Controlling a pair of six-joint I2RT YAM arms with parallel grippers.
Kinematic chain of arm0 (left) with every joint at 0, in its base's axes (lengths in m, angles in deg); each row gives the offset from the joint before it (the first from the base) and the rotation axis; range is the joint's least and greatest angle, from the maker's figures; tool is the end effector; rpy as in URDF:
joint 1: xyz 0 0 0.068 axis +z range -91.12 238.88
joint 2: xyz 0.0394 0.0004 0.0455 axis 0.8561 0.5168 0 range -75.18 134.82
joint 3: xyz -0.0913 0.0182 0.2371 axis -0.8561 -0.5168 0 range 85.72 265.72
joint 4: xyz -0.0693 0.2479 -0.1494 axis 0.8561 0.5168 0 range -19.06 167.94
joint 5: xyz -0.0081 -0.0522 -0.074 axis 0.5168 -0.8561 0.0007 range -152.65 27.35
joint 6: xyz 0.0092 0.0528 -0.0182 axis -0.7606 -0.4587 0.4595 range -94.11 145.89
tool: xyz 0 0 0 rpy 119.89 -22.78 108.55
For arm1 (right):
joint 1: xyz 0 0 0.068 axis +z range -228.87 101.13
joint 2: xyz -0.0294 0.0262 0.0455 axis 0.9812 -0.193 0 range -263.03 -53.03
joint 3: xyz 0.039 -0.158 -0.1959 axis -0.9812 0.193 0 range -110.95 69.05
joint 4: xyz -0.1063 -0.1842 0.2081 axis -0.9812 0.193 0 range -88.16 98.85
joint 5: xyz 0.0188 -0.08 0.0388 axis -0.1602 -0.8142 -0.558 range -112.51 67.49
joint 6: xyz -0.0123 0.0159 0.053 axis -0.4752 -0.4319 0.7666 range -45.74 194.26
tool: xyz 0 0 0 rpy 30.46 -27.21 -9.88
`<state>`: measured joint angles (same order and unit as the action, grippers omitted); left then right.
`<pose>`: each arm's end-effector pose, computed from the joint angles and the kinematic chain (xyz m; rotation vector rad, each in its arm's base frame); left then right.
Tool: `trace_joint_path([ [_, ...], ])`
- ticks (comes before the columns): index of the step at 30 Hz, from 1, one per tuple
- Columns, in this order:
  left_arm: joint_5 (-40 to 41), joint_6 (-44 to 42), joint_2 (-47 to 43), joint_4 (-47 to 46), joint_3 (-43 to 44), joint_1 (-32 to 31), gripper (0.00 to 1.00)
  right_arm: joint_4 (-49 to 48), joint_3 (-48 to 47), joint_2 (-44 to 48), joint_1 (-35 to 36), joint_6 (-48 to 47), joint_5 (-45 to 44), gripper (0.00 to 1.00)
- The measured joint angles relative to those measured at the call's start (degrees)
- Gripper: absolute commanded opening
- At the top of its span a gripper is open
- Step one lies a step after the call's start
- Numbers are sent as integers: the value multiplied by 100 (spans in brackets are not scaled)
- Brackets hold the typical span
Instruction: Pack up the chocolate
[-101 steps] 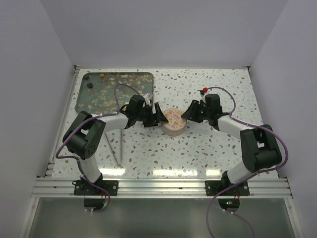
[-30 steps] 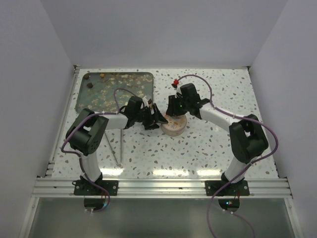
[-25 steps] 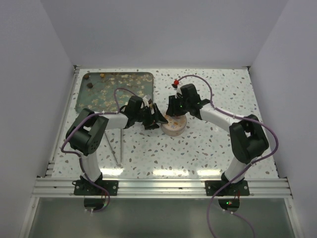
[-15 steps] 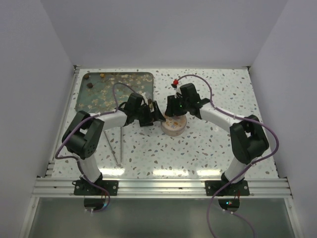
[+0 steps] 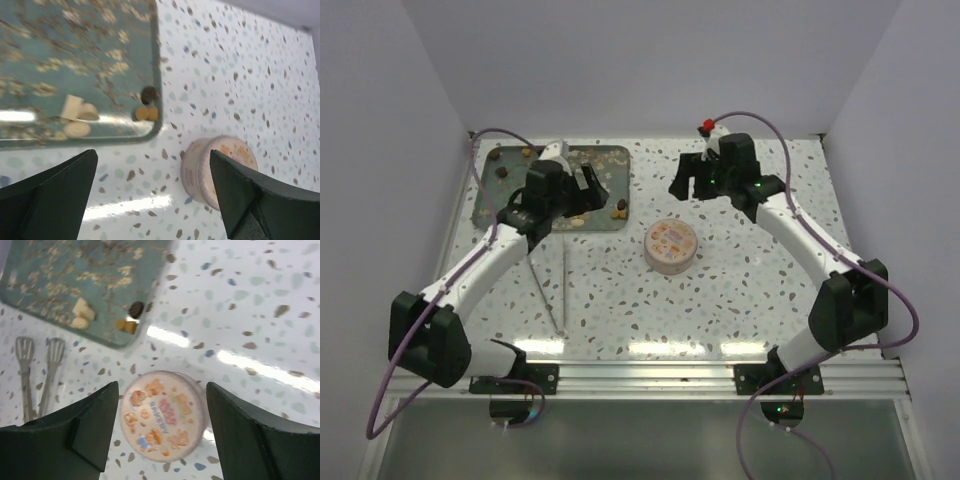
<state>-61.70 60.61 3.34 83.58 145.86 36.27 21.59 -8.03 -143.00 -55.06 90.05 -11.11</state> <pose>0.3292 -0.1363 0.2629 -0.2385 2.1533 -0.5721 0.3668 0.1704 0.2931 -0.2724 2.1745 0.6112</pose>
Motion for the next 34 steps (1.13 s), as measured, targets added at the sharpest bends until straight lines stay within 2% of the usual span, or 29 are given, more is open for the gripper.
trace_joint_path([
  [7,299,-636,-822,590,293,1709,100,199,586,468,-1539,-186,-227,76],
  [10,328,-929,-968,896,439,2127,100,481,750,621,-1930,-264,-345,76],
  [20,483,-1416,-1386,1259,820,2218,100,761,883,1958,-2371,-297,-638,77],
  [34,551,-1598,-1475,1305,841,2218,100,964,933,2050,-2371,-299,-721,78],
])
